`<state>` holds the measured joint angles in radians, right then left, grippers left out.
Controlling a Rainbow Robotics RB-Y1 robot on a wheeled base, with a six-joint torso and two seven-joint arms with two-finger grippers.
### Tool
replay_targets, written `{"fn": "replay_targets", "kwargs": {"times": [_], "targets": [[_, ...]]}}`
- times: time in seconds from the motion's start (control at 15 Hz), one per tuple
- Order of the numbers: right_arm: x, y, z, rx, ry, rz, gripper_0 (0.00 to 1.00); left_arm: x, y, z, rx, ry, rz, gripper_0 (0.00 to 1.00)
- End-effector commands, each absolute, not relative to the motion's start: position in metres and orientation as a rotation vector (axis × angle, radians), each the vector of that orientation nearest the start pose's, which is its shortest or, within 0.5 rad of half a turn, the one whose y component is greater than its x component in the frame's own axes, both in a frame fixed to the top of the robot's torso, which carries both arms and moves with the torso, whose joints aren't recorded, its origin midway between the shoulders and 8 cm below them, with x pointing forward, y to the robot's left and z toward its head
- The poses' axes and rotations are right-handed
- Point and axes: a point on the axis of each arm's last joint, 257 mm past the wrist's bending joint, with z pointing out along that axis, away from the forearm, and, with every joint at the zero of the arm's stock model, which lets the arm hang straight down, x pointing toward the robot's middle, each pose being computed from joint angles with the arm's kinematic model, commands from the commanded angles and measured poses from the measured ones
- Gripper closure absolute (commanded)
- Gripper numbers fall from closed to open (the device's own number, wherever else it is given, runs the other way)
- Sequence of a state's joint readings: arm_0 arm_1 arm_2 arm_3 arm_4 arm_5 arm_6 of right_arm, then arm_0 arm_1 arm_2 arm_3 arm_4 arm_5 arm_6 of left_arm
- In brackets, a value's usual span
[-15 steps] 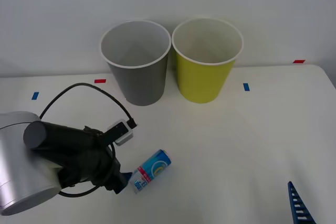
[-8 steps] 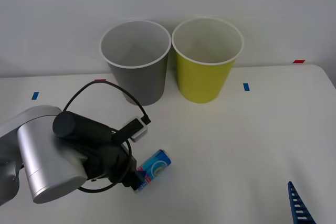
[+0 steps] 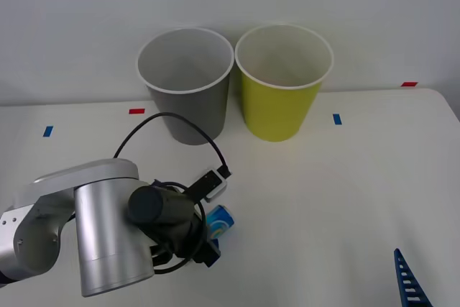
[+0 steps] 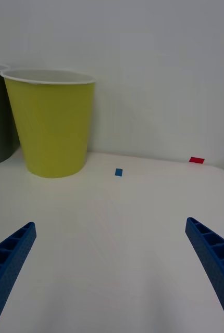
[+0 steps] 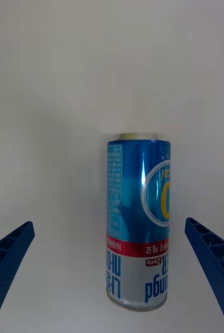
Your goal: Put cans in the gray bin and PET bottles in the light green bin.
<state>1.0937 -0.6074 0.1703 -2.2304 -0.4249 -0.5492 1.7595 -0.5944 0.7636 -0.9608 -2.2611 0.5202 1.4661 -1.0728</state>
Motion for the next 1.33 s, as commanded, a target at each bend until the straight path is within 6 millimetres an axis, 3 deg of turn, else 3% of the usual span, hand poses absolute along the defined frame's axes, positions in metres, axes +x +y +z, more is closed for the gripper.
{"fn": "replay_targets", "kwargs": {"times": [0.07,0.6,0.93,1.33], "targets": [[0.237,-0.289,-0.190,-0.171,1.545,-0.018,0.00,0.351,0.060,-0.277,1.101,2.379,-0.026,0.00],[0.237,-0.289,-0.190,-0.171,1.545,-0.018,0.00,0.363,0.044,-0.288,1.112,2.372,-0.043,0.00],[0.237,-0.289,-0.190,-0.171,1.545,-0.018,0.00,0.371,0.055,-0.299,1.042,2.432,-0.016,0.00],[0.237,-0.289,-0.190,-0.171,1.545,-0.018,0.00,0.361,0.037,-0.300,0.980,2.475,-0.097,0.00]]}}
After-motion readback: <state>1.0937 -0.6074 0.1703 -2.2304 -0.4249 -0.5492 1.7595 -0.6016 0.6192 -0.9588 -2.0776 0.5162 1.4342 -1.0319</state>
